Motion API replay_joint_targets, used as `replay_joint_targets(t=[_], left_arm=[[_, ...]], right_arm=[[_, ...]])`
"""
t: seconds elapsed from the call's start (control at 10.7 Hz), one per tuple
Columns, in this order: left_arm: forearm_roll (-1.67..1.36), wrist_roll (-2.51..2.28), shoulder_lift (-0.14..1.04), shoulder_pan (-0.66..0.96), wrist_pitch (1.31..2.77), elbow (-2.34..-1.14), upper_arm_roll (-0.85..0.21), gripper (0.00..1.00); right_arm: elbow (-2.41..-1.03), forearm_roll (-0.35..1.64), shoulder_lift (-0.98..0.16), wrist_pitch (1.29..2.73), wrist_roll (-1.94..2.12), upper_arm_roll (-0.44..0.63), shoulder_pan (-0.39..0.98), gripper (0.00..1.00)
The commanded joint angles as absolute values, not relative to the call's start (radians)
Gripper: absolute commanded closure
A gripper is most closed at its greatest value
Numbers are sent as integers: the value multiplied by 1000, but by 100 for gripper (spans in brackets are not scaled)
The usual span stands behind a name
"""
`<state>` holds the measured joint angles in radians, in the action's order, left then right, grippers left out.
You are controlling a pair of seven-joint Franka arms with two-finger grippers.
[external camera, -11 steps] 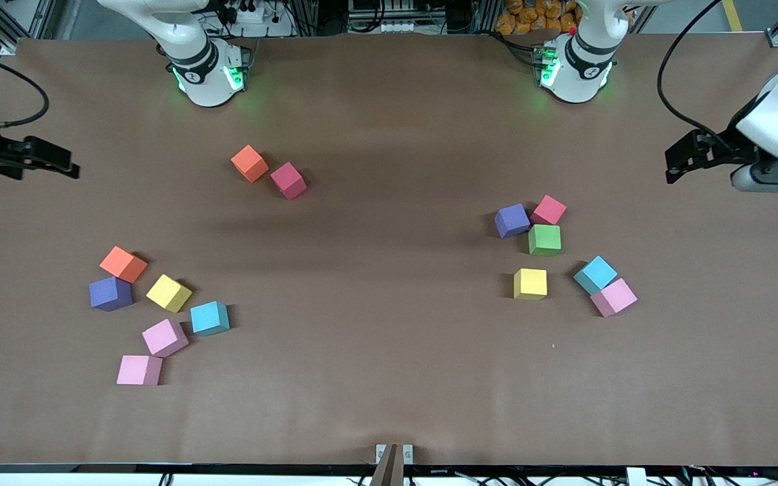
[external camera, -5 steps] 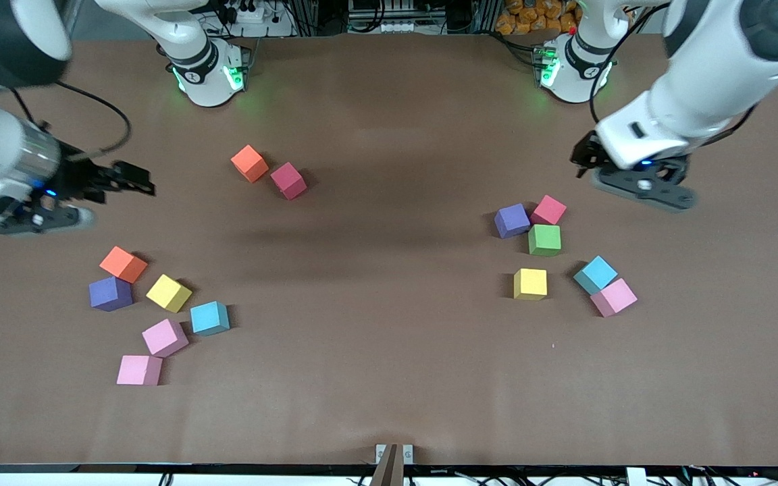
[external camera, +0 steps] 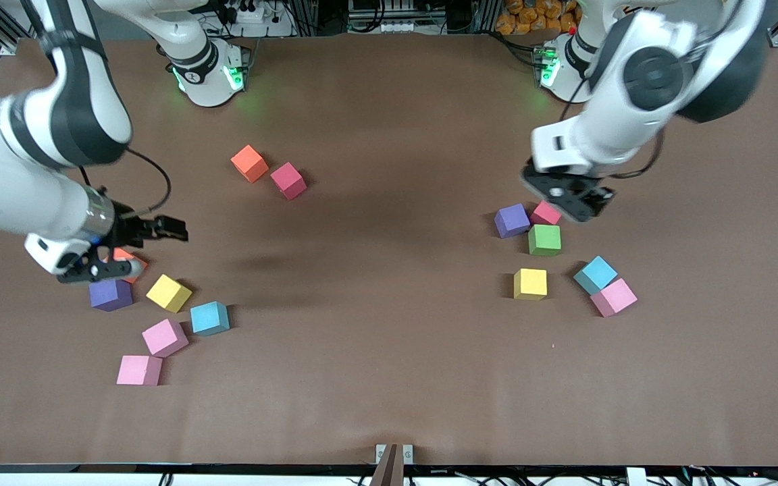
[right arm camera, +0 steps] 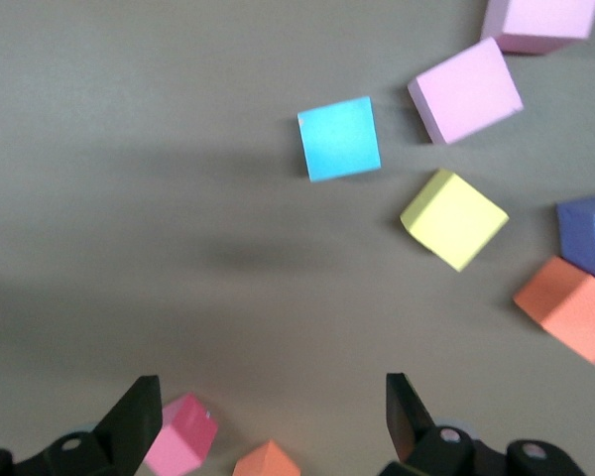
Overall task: Form number 2 with 11 blocks
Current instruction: 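Reach the right gripper to cyan while the left gripper reaches blue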
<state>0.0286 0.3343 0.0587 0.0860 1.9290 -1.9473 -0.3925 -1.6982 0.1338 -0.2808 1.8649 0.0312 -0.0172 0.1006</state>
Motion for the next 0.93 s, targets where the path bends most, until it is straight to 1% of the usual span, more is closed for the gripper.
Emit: replay_joint_targets(t=[0.0, 0.19, 0.28, 0.37, 0.47, 0.56, 0.65, 0.84], left_arm=[[45, 495, 64, 92, 2081, -2064, -405, 0], [73, 566, 101, 115, 2105, -2088, -406, 0], [145, 566, 112, 123, 2117, -2097, -410, 0], [194, 577, 118, 129, 2181, -2141, -413, 0], [204, 621, 117, 130, 2288, -2217, -413, 0], [204, 664, 117, 121, 2401, -2286, -411, 0], [203, 670, 117, 121, 2458, -2327, -410, 0], [202, 669, 124, 118, 2468, -2351, -410, 0]], right_arm=[[-1675, 120, -389, 2009, 121, -18, 95, 0], [-1675, 120, -460, 2162, 155, -17, 91, 0], [-1674, 120, -500, 2242, 173, -17, 91, 0], [-1667, 121, -540, 2319, 216, -17, 86, 0], [-1667, 126, -581, 2385, 241, -15, 78, 0], [-1667, 129, -613, 2419, 244, -17, 68, 0], [-1667, 135, -635, 2427, 241, -17, 64, 0], [-1667, 164, -661, 2442, 230, -17, 64, 0]])
